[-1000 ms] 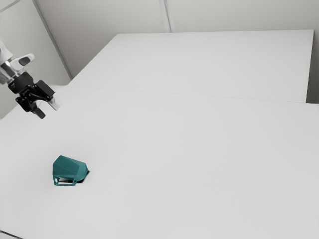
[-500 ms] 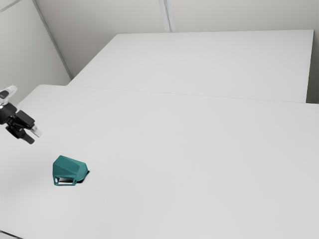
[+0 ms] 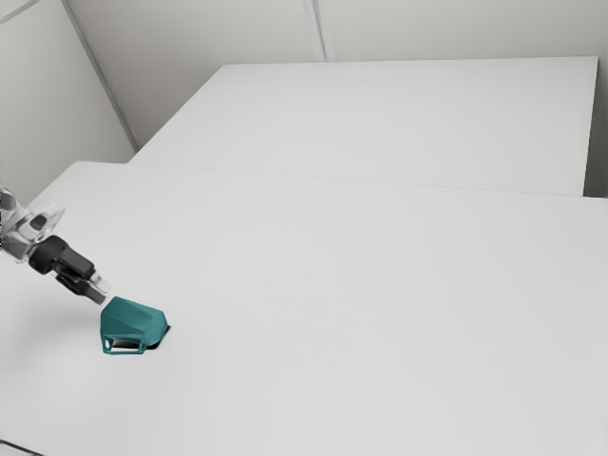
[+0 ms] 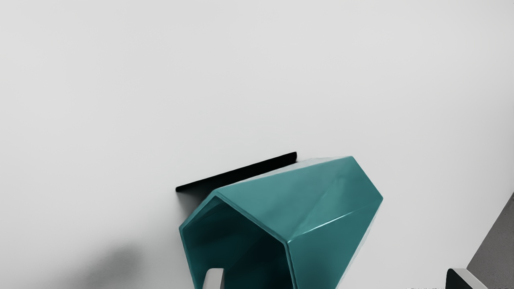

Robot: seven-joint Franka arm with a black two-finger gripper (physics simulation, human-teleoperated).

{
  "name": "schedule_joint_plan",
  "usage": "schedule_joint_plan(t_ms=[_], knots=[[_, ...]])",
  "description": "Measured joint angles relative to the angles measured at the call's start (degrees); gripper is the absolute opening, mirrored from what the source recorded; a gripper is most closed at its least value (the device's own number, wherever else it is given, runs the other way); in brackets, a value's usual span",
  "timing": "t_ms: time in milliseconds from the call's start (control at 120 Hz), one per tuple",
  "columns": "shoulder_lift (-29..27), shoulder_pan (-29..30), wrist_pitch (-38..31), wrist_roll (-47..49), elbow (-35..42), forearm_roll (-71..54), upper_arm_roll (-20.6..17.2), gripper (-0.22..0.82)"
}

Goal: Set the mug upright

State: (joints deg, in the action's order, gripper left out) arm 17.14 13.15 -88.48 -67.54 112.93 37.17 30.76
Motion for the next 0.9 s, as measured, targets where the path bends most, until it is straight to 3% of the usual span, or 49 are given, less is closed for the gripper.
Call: schedule_joint_plan(t_ms=[292,483,783,900], knots=[[2.18,0.76,0.91,-5.34,3.43,3.84,0.13,0.60],[1.91,0.89,3.43,-7.36,5.06,5.89,2.45,0.60],[1.78,0.36,5.78,-8.42,5.10,7.79,3.16,0.09],[1.73,0.23,6.08,-8.71,5.04,8.16,3.15,-0.04]])
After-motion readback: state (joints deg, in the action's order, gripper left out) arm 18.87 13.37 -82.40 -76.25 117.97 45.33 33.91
